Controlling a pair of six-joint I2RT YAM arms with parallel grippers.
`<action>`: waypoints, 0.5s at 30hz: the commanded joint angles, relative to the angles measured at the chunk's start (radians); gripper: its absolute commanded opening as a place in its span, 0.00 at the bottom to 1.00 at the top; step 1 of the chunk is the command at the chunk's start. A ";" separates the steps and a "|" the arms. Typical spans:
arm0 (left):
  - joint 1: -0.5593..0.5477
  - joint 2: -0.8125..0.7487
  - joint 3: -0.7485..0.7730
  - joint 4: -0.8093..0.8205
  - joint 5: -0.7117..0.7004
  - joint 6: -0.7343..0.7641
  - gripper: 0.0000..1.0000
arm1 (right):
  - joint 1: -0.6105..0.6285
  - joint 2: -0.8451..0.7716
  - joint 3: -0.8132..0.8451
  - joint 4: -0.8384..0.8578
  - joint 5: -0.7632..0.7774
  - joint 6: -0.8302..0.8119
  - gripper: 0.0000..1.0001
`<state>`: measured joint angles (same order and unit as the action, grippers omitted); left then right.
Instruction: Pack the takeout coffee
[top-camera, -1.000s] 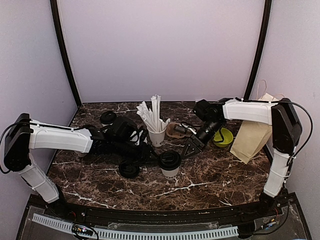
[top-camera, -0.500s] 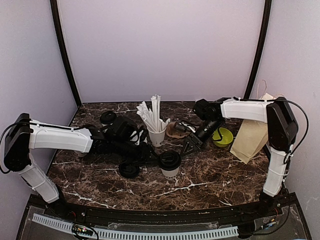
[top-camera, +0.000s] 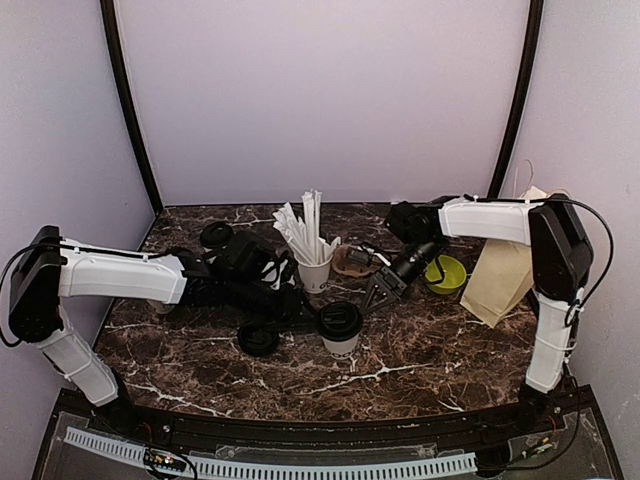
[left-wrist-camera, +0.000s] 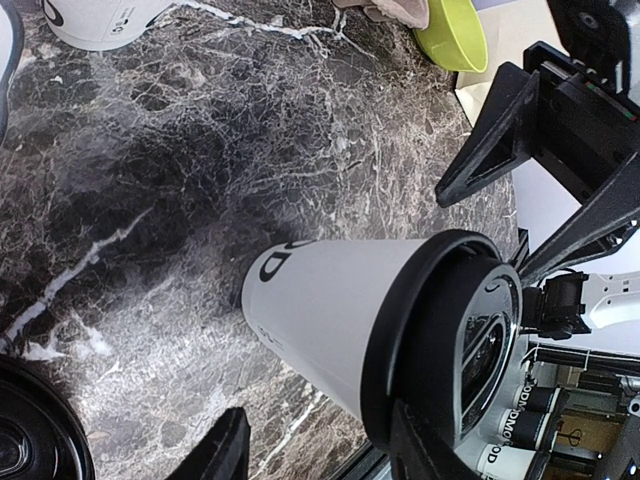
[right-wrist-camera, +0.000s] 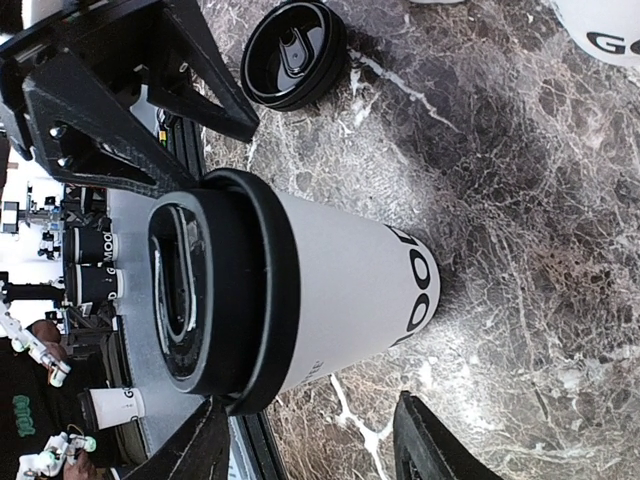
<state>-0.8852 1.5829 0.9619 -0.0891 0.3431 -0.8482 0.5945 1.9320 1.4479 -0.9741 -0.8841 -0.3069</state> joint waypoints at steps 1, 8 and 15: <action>0.002 0.006 0.016 -0.041 0.004 0.019 0.50 | -0.005 0.030 -0.008 0.004 0.003 0.003 0.56; 0.002 0.016 0.000 -0.071 -0.006 0.026 0.50 | -0.005 0.070 -0.024 0.047 0.074 0.066 0.55; 0.004 0.025 -0.152 -0.166 -0.137 0.030 0.43 | -0.006 0.161 -0.080 0.096 0.271 0.157 0.49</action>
<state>-0.8852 1.5787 0.9279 -0.0578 0.3290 -0.8440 0.5804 1.9816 1.4326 -0.9390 -0.8978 -0.1963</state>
